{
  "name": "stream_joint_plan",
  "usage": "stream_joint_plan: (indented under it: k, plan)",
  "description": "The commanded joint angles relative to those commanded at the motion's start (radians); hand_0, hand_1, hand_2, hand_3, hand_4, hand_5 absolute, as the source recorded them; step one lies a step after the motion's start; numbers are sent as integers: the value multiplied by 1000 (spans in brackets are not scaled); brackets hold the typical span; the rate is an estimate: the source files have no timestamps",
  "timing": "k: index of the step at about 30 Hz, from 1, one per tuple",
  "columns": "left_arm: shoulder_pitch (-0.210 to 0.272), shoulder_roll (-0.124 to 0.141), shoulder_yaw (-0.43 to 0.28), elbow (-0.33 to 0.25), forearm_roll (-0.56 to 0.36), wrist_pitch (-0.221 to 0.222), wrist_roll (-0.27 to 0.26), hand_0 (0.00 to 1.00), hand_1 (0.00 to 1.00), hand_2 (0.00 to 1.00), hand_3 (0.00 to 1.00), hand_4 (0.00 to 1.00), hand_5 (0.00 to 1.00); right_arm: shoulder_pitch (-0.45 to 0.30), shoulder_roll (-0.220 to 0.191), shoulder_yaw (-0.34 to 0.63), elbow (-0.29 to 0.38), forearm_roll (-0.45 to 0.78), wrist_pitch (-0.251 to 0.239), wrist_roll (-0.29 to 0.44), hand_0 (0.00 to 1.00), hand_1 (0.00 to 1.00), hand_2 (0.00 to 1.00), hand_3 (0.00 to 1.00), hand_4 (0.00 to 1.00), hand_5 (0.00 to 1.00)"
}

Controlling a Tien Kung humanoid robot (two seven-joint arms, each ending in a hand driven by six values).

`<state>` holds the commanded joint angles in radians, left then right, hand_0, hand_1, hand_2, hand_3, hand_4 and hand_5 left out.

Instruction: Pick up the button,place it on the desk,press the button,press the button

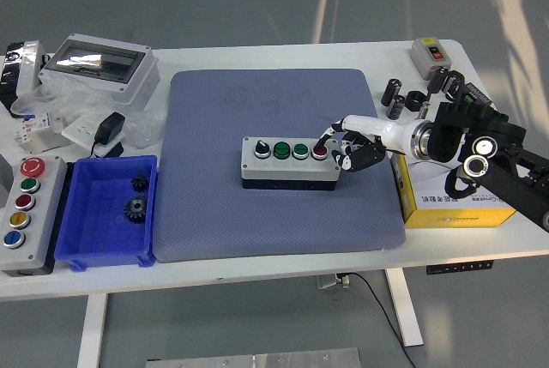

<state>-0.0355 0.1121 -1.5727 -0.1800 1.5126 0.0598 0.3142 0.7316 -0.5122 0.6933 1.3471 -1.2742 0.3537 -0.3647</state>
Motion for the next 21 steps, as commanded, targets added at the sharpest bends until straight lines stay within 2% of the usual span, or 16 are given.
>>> stream_joint_plan:
  k: [6,16,19,21]
  plan:
    - [-2,0,4,0,-6,-3,-4,629,589,536,592,600,211,-2,13,-16,-46,-1,-19,10,2,58,193,739,261,30]
    - [0,1,27,0,-38,-1,-13,627,588,536,592,601,210,-5,11,-10,-14,-15,-34,18,2,56,191,739,264,25]
    - [0,0,32,0,-45,-1,-15,627,588,536,592,601,210,-13,-2,33,15,1,-13,18,2,56,191,739,264,25]
    - [1,0,35,0,-47,-1,-15,628,589,536,592,602,210,-33,-16,79,48,35,32,5,2,55,189,736,268,24]
